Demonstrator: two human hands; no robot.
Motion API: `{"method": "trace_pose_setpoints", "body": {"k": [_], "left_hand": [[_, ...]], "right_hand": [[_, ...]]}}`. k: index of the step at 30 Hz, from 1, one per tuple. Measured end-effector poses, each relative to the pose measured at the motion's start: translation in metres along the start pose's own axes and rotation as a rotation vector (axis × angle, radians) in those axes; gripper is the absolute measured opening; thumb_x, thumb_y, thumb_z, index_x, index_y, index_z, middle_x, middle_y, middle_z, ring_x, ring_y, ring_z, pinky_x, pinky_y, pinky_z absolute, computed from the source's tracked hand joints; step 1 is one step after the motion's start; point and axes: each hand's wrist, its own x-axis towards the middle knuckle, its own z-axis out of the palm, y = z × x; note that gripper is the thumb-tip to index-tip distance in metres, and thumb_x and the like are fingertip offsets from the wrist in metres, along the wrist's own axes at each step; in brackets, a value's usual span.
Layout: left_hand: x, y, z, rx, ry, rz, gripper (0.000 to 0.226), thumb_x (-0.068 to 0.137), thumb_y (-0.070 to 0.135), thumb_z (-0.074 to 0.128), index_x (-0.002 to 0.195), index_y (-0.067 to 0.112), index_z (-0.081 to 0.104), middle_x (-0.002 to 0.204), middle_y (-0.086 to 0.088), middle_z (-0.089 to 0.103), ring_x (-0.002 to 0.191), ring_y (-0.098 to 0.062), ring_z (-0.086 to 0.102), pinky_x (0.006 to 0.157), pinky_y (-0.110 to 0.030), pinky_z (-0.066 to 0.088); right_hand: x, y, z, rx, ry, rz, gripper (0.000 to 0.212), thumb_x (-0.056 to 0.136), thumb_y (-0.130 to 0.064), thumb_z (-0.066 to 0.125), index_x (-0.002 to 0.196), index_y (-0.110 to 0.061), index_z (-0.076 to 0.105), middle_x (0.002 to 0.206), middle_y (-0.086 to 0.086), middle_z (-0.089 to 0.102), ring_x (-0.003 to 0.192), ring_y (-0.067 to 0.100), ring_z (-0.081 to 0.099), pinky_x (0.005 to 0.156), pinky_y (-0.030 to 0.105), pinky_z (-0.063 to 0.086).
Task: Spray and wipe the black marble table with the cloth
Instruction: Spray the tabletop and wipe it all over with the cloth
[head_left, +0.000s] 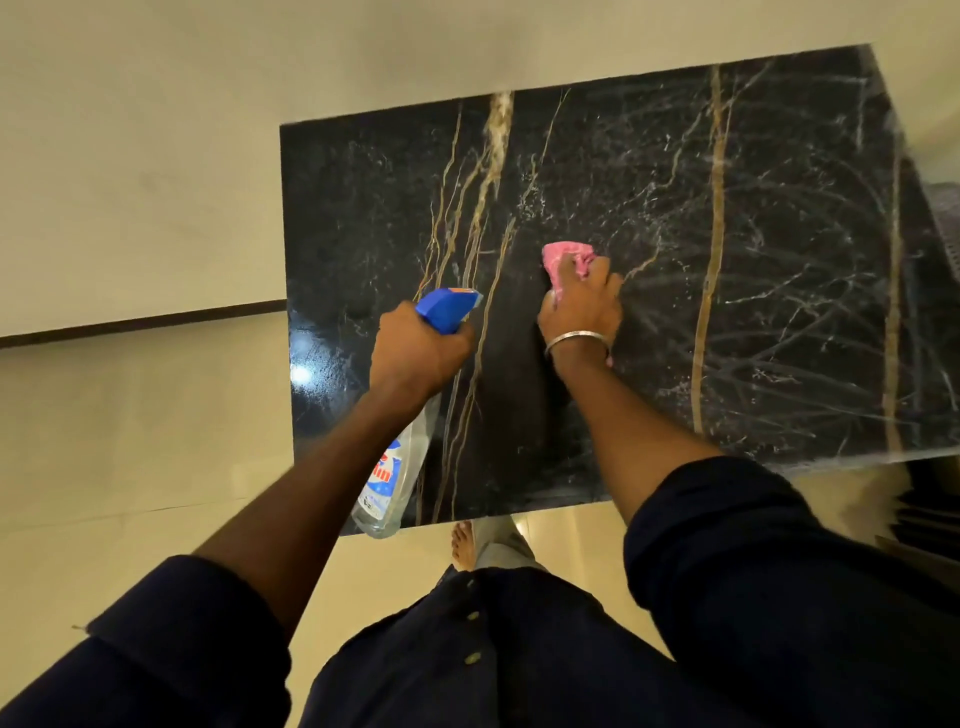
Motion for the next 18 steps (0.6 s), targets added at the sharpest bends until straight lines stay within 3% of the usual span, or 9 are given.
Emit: {"method": "trace_pose_setpoints", "body": {"k": [3, 6, 10, 13, 18], "left_hand": [[-0.011, -0.002, 0.004, 0.021, 0.033, -0.022, 0.025, 0.081, 0.029, 0.069, 0.09, 0.008, 0.059, 0.064, -0.001, 0.053, 0.052, -0.01, 0.05, 0.052, -0.022, 0.041], [-0.018, -0.003, 0.006, 0.04, 0.069, -0.043, 0.026, 0.079, 0.031, 0.069, 0.087, 0.008, 0.06, 0.062, 0.0, 0.052, 0.049, -0.01, 0.047, 0.049, -0.021, 0.038], [-0.026, -0.004, 0.005, 0.042, 0.037, -0.033, 0.024, 0.081, 0.029, 0.069, 0.091, 0.007, 0.061, 0.068, -0.005, 0.057, 0.055, -0.014, 0.053, 0.053, -0.024, 0.045], [-0.03, -0.005, 0.002, 0.012, 0.0, -0.034, 0.024, 0.085, 0.026, 0.067, 0.099, 0.01, 0.057, 0.077, -0.006, 0.059, 0.063, -0.012, 0.055, 0.06, -0.023, 0.047], [-0.041, -0.009, 0.007, 0.009, 0.013, -0.013, 0.03, 0.085, 0.029, 0.067, 0.104, 0.007, 0.058, 0.077, -0.004, 0.057, 0.063, -0.011, 0.054, 0.062, -0.024, 0.046]], "right_hand": [[-0.043, -0.042, 0.011, 0.097, -0.014, -0.192, 0.044, 0.082, -0.027, 0.055, 0.125, -0.018, 0.053, 0.119, 0.016, 0.051, 0.095, 0.03, 0.05, 0.067, 0.037, 0.05], [-0.081, -0.064, 0.02, 0.202, -0.055, -0.306, 0.026, 0.082, -0.022, 0.058, 0.106, -0.013, 0.064, 0.111, 0.016, 0.056, 0.089, 0.032, 0.053, 0.063, 0.04, 0.052], [-0.078, -0.039, 0.014, 0.122, -0.056, -0.389, 0.039, 0.081, -0.025, 0.058, 0.12, -0.02, 0.059, 0.114, 0.014, 0.053, 0.093, 0.031, 0.05, 0.067, 0.041, 0.051], [-0.063, 0.007, 0.003, 0.027, -0.074, -0.279, 0.052, 0.082, -0.03, 0.056, 0.134, -0.025, 0.049, 0.121, 0.014, 0.047, 0.101, 0.032, 0.046, 0.071, 0.039, 0.05], [-0.048, 0.076, -0.008, 0.03, 0.012, -0.005, 0.051, 0.083, -0.031, 0.06, 0.133, -0.023, 0.05, 0.126, 0.016, 0.046, 0.11, 0.037, 0.045, 0.078, 0.044, 0.049]]}}
